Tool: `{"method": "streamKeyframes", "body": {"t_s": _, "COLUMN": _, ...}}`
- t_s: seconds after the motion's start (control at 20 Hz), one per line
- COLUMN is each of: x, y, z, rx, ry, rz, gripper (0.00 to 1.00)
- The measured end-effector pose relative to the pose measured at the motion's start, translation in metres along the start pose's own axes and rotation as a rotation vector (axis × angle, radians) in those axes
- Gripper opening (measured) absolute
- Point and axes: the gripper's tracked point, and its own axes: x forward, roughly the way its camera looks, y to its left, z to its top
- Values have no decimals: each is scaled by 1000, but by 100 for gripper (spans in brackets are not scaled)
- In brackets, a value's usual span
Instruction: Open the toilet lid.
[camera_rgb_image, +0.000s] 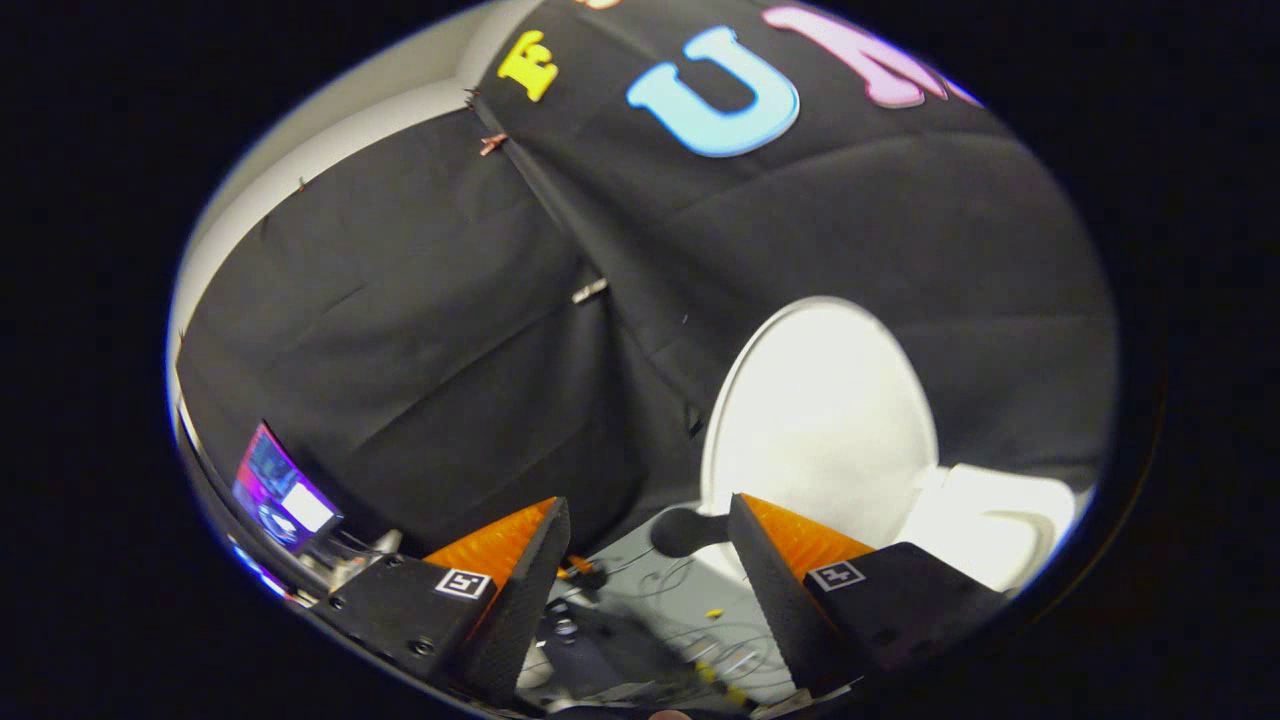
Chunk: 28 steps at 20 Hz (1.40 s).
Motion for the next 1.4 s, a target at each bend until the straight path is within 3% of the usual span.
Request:
{"method": "streamKeyframes", "body": {"t_s": 0.15, "x": -54, "y": -54, "z": 46, "rx": -153, "ry": -205, "rz": -166, "gripper": 99}}
{"method": "streamKeyframes", "body": {"t_s": 0.45, "x": -220, "y": -154, "z": 114, "rx": -406, "ry": -561, "rz": -503, "gripper": 99}}
{"method": "streamKeyframes", "body": {"t_s": 0.6, "x": -283, "y": -196, "z": 105, "rx": -468, "ry": -649, "rz": -640, "gripper": 99}}
{"method": "streamKeyframes", "body": {"t_s": 0.8, "x": -341, "y": -252, "z": 66, "rx": -442, "ry": -680, "rz": -773, "gripper": 98}}
{"method": "streamKeyframes", "body": {"t_s": 0.95, "x": -362, "y": -292, "z": 30, "rx": -388, "ry": -670, "rz": -844, "gripper": 99}}
{"method": "streamKeyframes", "body": {"t_s": 1.1, "x": -370, "y": -303, "z": -1, "rx": -418, "ry": -659, "rz": -871, "gripper": 99}}
{"method": "streamKeyframes", "body": {"t_s": 1.4, "x": -374, "y": -293, "z": 0, "rx": -491, "ry": -708, "rz": -858, "gripper": 99}}
